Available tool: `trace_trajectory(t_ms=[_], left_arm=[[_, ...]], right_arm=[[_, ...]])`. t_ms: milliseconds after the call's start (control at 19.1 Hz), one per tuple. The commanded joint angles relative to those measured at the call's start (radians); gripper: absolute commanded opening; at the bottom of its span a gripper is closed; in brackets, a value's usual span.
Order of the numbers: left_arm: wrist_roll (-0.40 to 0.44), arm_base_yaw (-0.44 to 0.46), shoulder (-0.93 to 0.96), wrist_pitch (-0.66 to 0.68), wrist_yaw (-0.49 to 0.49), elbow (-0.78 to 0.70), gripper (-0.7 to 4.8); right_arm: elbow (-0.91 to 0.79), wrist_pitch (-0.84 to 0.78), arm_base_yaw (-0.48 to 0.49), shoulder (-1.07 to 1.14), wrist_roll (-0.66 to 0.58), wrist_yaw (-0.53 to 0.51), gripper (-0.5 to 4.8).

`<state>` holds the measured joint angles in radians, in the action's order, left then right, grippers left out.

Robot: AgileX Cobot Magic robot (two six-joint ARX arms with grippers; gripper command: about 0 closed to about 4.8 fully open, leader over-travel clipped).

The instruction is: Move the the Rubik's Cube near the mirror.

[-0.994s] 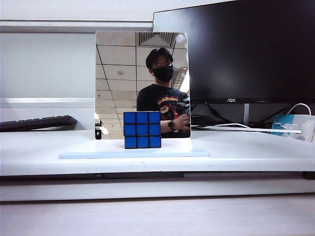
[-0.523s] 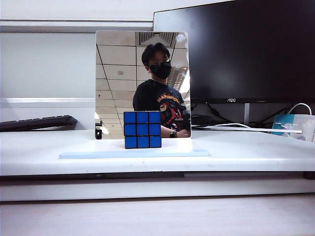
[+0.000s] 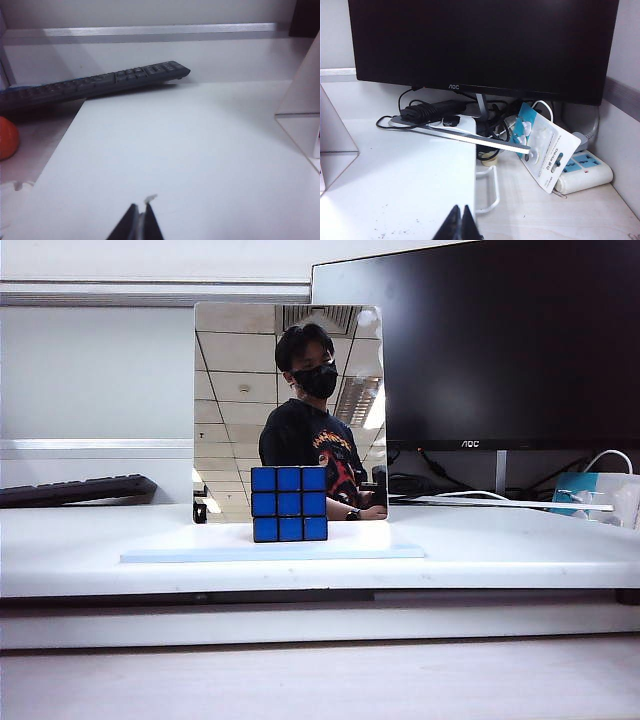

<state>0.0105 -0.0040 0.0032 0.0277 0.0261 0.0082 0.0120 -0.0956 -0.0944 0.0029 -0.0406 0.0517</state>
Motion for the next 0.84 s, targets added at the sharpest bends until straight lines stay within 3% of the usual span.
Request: trace_trajectory(t_ms=[52,837], left_arm=[[0.004,-0.002,0.0,-0.006,-0.004,0.001,0.22],[0.004,-0.002,0.0,-0.006,-0.004,0.001,0.22]], right_arm=[[-0.004,-0.013,-0.001,0.0,-0.011,-0.003,-0.05],[-0.004,-0.013,-0.002,0.0,-0.014,-0.003,-0.05]])
